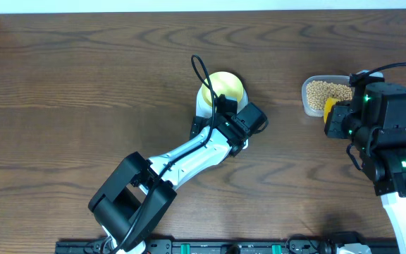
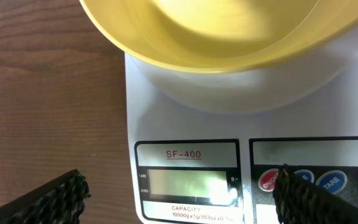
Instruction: Scoop item into bowl and weigh 50g on scale
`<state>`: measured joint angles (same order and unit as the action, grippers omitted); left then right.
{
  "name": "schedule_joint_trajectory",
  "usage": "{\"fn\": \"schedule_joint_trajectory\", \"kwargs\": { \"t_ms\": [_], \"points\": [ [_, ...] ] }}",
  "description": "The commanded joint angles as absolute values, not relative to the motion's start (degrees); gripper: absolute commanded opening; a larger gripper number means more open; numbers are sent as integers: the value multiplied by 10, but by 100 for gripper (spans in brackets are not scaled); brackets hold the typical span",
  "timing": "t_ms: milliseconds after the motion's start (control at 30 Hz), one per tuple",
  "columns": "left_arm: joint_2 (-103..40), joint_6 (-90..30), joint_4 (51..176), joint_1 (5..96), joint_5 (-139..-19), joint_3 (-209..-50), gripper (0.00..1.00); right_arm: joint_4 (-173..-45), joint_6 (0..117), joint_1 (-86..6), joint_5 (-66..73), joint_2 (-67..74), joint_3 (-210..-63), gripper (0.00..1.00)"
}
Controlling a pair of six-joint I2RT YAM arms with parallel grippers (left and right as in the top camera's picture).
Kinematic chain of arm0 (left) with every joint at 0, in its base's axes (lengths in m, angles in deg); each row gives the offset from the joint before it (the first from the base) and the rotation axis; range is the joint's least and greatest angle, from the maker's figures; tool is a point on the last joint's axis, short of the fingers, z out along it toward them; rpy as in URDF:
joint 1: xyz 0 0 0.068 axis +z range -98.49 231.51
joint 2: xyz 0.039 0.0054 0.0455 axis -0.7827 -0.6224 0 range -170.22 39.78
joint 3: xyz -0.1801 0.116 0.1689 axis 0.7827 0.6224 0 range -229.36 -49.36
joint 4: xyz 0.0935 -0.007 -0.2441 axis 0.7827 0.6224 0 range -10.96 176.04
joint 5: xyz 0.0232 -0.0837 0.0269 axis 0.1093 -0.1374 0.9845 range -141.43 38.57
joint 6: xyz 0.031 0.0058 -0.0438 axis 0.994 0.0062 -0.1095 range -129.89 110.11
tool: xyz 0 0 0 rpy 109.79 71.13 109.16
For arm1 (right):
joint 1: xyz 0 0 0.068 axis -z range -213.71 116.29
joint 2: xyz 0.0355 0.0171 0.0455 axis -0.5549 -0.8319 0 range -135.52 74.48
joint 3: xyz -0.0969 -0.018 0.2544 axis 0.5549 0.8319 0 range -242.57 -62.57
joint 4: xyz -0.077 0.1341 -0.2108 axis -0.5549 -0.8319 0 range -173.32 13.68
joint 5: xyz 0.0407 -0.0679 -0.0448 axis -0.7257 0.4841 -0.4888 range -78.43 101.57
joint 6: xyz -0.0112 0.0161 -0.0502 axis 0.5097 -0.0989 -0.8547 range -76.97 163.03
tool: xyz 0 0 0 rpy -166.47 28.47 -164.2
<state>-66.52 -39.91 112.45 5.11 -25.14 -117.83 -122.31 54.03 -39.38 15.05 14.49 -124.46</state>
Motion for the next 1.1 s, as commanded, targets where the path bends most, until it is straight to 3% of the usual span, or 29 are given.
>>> {"fn": "schedule_joint_trajectory", "kwargs": {
  "t_ms": [0, 1067],
  "points": [
    [-669, -405, 1130, 52, -239, -1179, 98, -1224, 532, -389, 155, 145, -1254, 1],
    [-696, -404, 1138, 52, -263, -1178, 98, -1224, 523, -389, 155, 145, -1254, 1]
  ]
}}
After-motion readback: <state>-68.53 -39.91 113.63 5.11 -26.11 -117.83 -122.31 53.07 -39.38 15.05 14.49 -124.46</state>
